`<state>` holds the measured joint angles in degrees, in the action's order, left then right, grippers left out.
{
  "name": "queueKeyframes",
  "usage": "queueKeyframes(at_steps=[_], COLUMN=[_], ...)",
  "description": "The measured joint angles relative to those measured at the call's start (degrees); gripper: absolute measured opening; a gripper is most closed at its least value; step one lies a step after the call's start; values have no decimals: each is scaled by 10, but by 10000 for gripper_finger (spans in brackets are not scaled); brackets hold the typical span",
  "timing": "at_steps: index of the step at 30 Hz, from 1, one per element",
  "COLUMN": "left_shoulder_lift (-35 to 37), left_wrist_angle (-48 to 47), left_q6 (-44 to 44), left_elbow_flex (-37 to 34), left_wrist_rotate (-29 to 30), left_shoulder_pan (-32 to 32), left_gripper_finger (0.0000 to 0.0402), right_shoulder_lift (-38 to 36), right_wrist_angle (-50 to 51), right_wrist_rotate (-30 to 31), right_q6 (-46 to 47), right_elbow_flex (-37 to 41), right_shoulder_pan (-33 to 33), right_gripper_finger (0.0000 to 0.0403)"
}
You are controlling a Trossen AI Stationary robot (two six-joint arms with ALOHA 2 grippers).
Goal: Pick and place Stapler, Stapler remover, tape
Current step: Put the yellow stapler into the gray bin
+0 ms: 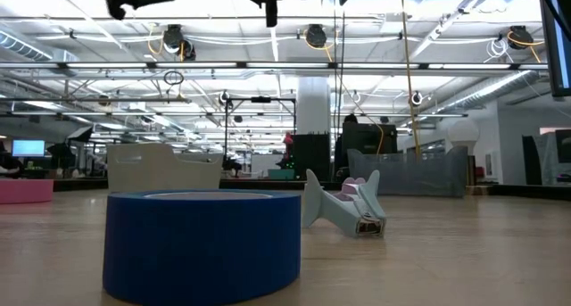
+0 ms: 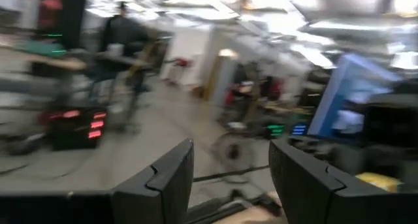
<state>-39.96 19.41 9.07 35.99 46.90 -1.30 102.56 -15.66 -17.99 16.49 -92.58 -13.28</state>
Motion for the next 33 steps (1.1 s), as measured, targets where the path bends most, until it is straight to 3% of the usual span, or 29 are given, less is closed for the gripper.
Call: queueKeyframes(at_steps=[5,12,20,33], left_shoulder_lift=[18,47,77,94], left_wrist_angle=[-66,-161,-260,-354], left_q6=[1,-11,-12,0], left_elbow_flex=[0,0,0,0], left_wrist_rotate=[103,158,162,130], left_shoulder_pan=[0,-13,-59,-138], left_gripper_finger=[198,198,198,198], right_shoulder_lift=[0,0,0,0], right_wrist_angle=[-3,-4,-31,-33], right_wrist_rotate=[-43,-85,-110,-75], right_q6=[65,157,250,276], right_elbow_flex=[0,0,0,0], right_shoulder_pan=[-31,-80,-110,-128], right_gripper_finger=[73,68,69,68])
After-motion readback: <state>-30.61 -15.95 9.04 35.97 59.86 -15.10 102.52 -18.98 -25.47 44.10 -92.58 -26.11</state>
